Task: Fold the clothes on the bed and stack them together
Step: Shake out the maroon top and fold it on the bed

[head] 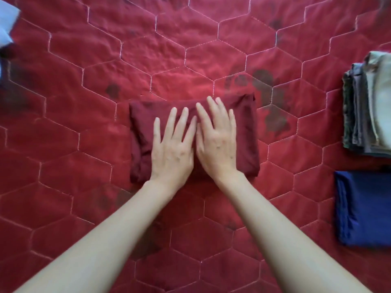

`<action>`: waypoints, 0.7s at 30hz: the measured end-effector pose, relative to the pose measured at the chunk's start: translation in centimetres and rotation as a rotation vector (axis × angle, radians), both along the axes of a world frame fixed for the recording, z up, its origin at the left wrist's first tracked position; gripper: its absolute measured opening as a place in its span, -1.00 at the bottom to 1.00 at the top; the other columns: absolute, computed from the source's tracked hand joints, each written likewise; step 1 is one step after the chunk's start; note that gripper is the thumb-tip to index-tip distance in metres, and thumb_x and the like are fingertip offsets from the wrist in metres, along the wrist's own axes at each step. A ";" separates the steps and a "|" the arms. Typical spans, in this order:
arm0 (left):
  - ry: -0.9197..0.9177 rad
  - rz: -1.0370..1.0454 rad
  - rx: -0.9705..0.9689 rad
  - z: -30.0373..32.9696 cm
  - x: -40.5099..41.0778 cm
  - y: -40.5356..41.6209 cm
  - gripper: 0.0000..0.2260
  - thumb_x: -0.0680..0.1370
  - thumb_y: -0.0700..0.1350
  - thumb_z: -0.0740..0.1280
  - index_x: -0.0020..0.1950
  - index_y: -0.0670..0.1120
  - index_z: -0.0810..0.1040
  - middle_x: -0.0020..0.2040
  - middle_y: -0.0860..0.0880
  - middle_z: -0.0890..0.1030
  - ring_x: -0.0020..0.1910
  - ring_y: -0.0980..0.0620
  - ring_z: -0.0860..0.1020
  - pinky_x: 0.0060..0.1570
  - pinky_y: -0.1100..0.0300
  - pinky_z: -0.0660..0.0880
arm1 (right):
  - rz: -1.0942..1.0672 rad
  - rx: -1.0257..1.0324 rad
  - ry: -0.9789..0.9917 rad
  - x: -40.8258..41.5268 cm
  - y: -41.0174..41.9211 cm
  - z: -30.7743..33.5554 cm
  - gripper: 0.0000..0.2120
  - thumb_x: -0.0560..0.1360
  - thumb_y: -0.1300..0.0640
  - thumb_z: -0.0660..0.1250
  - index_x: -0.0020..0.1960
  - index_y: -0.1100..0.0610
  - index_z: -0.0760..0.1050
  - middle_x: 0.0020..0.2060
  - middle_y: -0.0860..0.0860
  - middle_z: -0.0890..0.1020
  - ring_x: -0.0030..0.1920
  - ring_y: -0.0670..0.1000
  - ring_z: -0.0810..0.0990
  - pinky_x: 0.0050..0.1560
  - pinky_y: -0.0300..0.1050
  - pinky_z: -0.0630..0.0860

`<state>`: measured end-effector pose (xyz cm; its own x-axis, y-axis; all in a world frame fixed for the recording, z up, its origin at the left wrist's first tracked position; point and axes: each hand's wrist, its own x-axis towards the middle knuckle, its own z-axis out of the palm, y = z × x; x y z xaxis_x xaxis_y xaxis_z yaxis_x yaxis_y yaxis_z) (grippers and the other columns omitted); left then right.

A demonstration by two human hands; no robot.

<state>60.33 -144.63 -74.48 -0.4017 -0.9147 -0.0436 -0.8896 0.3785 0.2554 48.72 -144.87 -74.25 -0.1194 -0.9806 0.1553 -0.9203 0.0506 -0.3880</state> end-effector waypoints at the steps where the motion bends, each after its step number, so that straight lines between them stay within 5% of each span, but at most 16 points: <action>1: -0.058 -0.008 0.018 -0.9 -0.2 0.4 -0.54 0.58 -0.11 0.12 0.49 -0.17 0.32 0.51 -0.14 0.28 0.52 -0.16 0.18 0.46 -0.24 0.08 | 0.074 0.048 0.018 0.9 0.7 -0.8 -0.58 0.55 0.20 0.22 0.41 0.14 0.43 0.42 0.14 0.40 0.47 0.13 0.29 0.47 0.19 0.14; 5: -0.135 0.083 0.089 -4.3 2.6 0.0 -0.52 0.63 0.02 0.08 0.56 0.00 0.17 0.57 -0.12 0.13 0.55 -0.13 0.09 0.47 -0.22 -0.01 | 0.143 0.201 0.215 -0.8 1.9 -4.3 -0.54 0.60 0.01 0.16 0.49 0.01 0.30 0.50 0.07 0.28 0.52 0.08 0.20 0.49 0.24 0.05; 9: -0.107 0.264 0.164 -4.9 6.8 0.5 -0.50 0.63 0.07 -0.03 0.58 0.04 0.07 0.60 -0.08 0.03 0.57 -0.11 -0.01 0.47 -0.21 -0.05 | -0.058 0.288 0.324 -5.2 2.8 -4.9 -0.49 0.62 -0.10 0.05 0.55 -0.04 0.16 0.54 0.06 0.18 0.54 0.08 0.11 0.50 0.24 0.00; 14: -0.174 0.182 0.076 -2.5 8.5 0.3 -0.49 0.63 0.04 -0.03 0.58 -0.05 0.11 0.59 -0.14 0.00 0.57 -0.15 -0.06 0.47 -0.23 -0.12 | -0.297 0.403 0.315 -7.5 2.9 -2.8 -0.47 0.65 -0.10 -0.05 0.58 0.03 0.04 0.56 0.15 0.03 0.56 0.13 -0.02 0.49 0.29 -0.06; 18: -0.065 0.038 -0.090 -1.5 4.6 -1.7 -0.52 0.64 0.02 0.04 0.56 -0.06 0.18 0.58 -0.12 0.11 0.56 -0.14 0.03 0.47 -0.22 -0.07 | -0.102 0.185 0.272 -4.2 0.1 -1.8 -0.51 0.64 -0.04 0.02 0.54 0.06 0.19 0.53 0.16 0.17 0.54 0.15 0.10 0.49 0.26 -0.03; 21: -0.065 -0.061 -0.021 -2.5 1.6 -3.0 -0.53 0.64 0.02 0.07 0.56 -0.03 0.19 0.57 -0.13 0.15 0.55 -0.14 0.09 0.46 -0.23 -0.02 | 0.081 0.238 0.244 -1.0 -1.4 -2.8 -0.52 0.64 -0.05 0.00 0.53 0.02 0.21 0.53 0.12 0.19 0.54 0.10 0.11 0.49 0.26 -0.01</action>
